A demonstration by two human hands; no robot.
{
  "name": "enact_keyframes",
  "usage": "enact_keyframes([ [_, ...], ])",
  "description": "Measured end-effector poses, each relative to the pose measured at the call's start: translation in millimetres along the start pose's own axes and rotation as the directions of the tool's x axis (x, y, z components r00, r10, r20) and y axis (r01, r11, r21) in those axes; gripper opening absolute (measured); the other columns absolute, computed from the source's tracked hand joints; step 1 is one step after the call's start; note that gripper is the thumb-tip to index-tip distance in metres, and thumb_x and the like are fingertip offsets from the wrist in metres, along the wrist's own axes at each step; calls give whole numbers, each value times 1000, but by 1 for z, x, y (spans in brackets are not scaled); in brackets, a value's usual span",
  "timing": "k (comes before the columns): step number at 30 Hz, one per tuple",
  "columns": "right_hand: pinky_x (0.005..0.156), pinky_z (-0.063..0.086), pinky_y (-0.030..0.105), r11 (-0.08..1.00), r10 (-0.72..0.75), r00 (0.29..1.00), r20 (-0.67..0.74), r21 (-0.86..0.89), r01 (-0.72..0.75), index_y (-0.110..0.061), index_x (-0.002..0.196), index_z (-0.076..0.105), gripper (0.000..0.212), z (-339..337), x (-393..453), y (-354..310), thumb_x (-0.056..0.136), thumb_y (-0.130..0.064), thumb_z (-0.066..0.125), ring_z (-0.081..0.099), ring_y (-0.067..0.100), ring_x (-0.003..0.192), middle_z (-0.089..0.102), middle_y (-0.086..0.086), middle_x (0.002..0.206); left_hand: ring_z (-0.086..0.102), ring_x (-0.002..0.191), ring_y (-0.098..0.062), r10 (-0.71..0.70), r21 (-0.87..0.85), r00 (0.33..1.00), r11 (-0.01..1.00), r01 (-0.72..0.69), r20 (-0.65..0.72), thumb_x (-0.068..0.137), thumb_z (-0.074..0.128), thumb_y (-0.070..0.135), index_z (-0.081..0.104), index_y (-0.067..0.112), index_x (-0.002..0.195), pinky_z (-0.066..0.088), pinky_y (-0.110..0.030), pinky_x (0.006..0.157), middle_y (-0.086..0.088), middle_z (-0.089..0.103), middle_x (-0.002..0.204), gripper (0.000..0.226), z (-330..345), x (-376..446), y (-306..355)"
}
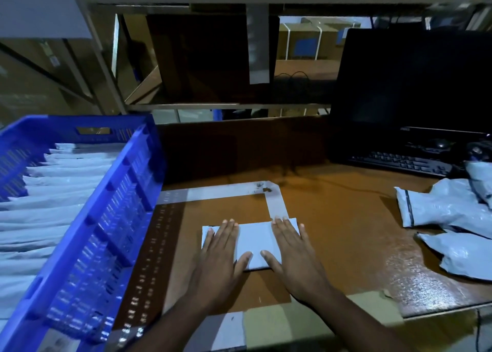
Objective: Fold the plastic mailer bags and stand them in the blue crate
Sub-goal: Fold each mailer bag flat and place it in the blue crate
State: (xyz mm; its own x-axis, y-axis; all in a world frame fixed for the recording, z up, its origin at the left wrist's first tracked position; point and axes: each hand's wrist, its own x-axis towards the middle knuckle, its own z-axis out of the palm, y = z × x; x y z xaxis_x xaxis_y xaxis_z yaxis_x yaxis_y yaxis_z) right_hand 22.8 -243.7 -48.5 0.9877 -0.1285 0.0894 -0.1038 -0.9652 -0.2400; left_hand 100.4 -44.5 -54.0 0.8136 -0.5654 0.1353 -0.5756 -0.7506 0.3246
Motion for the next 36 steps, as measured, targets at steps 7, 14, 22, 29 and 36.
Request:
enact_keyframes([
  [7, 125, -3, 34, 994, 32, 998, 58, 98, -38, -30, 160, -1, 77, 0, -6, 2, 99, -72, 16, -19, -1, 149, -12, -17, 164, -9, 153, -2, 6, 0, 1000, 1000, -6, 18, 94, 7, 73, 8, 22, 163, -8, -21, 121, 9, -1, 169, 86, 0, -2, -4],
  [14, 125, -2, 42, 999, 14, 997, 77, 51, -18, -32, 160, 4, 79, -10, -10, 5, 95, -77, 10, -18, 7, 151, -4, -16, 167, -8, 154, -4, 5, -16, 1000, 1000, -5, 25, 94, 6, 75, 9, 25, 163, -4, -25, 123, 9, -2, 169, 86, 4, -3, -7],
  [22, 124, -12, 39, 965, 79, 985, 155, 236, -115, -29, 161, -2, 86, -17, -7, 13, 93, -79, 15, -16, 3, 151, -12, -14, 165, 1, 154, -2, -83, -241, 995, 966, 95, 62, 95, 36, 73, 4, 31, 162, 8, -23, 121, 18, -3, 167, 85, -6, 0, -9],
  [29, 124, -10, 36, 991, -45, 996, 77, 130, 35, -29, 161, 13, 84, -33, 0, -3, 91, -73, -2, -13, 2, 151, -1, -12, 166, 1, 151, 7, 38, -243, 997, 968, -55, -73, 105, 32, 55, 19, 33, 159, 7, -21, 123, 23, 7, 163, 60, -22, -11, -4],
  [36, 119, 6, 31, 988, -151, 988, 8, -11, 151, -12, 135, 62, 61, -7, -2, -15, 109, -38, 15, 50, 15, 136, 58, 4, 142, 0, 154, -2, 187, 13, 981, 982, -188, 42, 105, 12, 51, 21, 19, 162, 0, -32, 126, 6, 15, 168, 66, 2, -11, -5],
])
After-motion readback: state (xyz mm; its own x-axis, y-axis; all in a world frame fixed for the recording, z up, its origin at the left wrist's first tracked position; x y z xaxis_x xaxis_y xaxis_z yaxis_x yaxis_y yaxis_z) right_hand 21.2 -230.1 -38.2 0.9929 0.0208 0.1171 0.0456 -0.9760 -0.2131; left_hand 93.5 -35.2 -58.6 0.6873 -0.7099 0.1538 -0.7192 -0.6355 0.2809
